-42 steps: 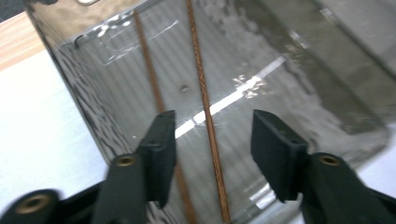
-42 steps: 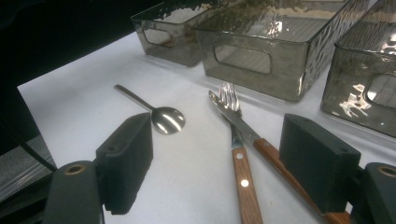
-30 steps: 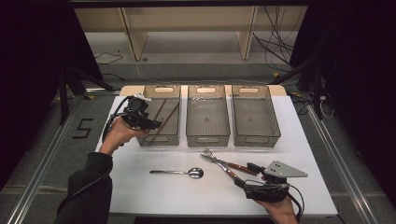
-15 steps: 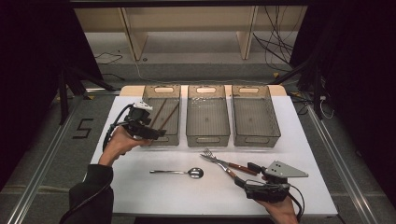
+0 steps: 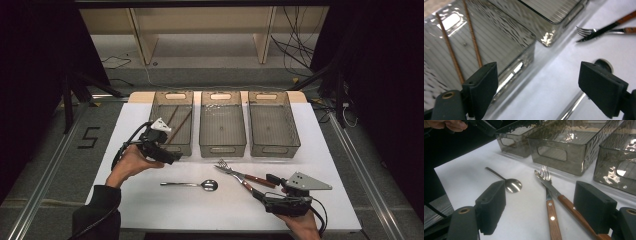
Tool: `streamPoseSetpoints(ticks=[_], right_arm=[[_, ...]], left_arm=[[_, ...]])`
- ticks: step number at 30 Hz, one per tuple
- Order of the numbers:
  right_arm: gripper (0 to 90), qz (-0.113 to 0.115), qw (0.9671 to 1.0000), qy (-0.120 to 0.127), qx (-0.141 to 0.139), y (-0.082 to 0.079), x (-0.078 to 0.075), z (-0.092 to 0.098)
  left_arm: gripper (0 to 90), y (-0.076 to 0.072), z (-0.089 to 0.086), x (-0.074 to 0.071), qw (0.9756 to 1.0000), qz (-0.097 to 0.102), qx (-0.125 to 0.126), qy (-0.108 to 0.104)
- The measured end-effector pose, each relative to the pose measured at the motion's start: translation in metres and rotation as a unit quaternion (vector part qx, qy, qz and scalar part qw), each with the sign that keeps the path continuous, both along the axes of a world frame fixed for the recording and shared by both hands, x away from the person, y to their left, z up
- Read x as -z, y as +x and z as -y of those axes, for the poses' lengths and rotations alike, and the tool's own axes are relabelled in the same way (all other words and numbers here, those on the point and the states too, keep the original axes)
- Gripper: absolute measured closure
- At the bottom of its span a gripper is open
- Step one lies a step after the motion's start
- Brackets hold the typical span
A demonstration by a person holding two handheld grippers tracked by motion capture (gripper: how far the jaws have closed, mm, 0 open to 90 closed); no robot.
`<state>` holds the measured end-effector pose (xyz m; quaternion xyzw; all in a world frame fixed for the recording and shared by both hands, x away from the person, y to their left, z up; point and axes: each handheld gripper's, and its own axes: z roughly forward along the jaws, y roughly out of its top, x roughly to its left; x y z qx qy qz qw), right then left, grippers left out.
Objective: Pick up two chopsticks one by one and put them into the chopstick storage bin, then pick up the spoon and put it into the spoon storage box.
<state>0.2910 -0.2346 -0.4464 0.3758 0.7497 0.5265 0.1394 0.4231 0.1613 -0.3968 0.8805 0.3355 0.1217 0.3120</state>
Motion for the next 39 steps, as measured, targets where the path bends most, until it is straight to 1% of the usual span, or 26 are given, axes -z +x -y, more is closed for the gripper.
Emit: streamPoseSetpoints(ticks=[4,9,12,14,16,19,20,22,23,24,27,28,29,30,32,35,38,39], right_arm=[[26.7,-0.001,1.0,-0.001,0.001,-0.001,0.0,-0.001],[26.6,0.0,1.0,-0.001,0.0,0.0,0.0,-0.001],[26.6,0.001,1.0,-0.001,0.001,-0.001,-0.001,-0.001],[26.6,0.0,1.0,0.0,0.002,-0.001,-0.001,-0.001],[26.6,0.0,1.0,0.0,0.002,0.0,-0.001,-0.001],[26.6,0.0,1.0,0.0,0.001,0.0,-0.001,-0.001],[26.6,0.0,1.0,0.0,0.001,0.0,-0.001,-0.002],[26.6,0.001,1.0,-0.002,0.0,0.0,-0.001,-0.002],[26.6,0.002,1.0,-0.002,-0.001,0.0,-0.001,-0.003],[26.6,0.002,1.0,-0.001,-0.001,0.0,-0.001,-0.003],[26.7,-0.002,1.0,0.0,0.001,0.0,0.0,-0.002],[26.6,-0.002,1.0,-0.001,0.001,0.001,0.0,-0.001],[26.6,-0.002,1.0,0.0,0.001,0.001,0.001,-0.001],[26.6,-0.003,1.0,0.0,0.002,0.001,0.0,0.0],[26.6,-0.001,1.0,0.0,0.002,0.001,0.0,0.0],[26.7,0.001,1.0,-0.003,-0.001,0.0,-0.001,-0.002],[26.6,0.001,1.0,-0.003,-0.001,-0.001,-0.001,-0.002],[26.6,0.001,1.0,-0.003,-0.001,-0.001,0.0,-0.002]], left_arm=[[15.6,-0.007,0.004,0.007,0.9996,-0.01,0.023,0.016],[15.5,-0.013,0.009,0.014,0.9989,-0.013,0.035,0.028],[15.4,-0.017,0.012,0.02,0.998,-0.018,0.043,0.043],[15.5,-0.018,0.014,0.024,0.9964,-0.021,0.054,0.062],[15.5,-0.021,0.017,0.028,0.9952,-0.024,0.06,0.074],[15.9,-0.023,0.022,0.032,0.993,-0.029,0.071,0.089],[16.1,-0.024,0.023,0.034,0.9928,-0.031,0.072,0.091],[16.4,-0.025,0.026,0.036,0.9901,-0.036,0.082,0.109],[16.5,-0.025,0.027,0.038,0.9899,-0.036,0.08,0.112],[16.6,-0.025,0.028,0.038,0.989,-0.036,0.082,0.117],[17.1,-0.025,0.03,0.04,0.9882,-0.04,0.086,0.12],[17.5,-0.024,0.031,0.04,0.9874,-0.043,0.09,0.124],[17.8,-0.024,0.032,0.041,0.9877,-0.042,0.088,0.123],[18.1,-0.025,0.033,0.042,0.9871,-0.043,0.089,0.126],[18.3,-0.026,0.035,0.044,0.9853,-0.048,0.096,0.132],[19.2,-0.028,0.038,0.048,0.9812,-0.051,0.109,0.15],[21.3,-0.027,0.04,0.048,0.9797,-0.054,0.115,0.155],[22.0,-0.027,0.04,0.049,0.9786,-0.058,0.118,0.158]])
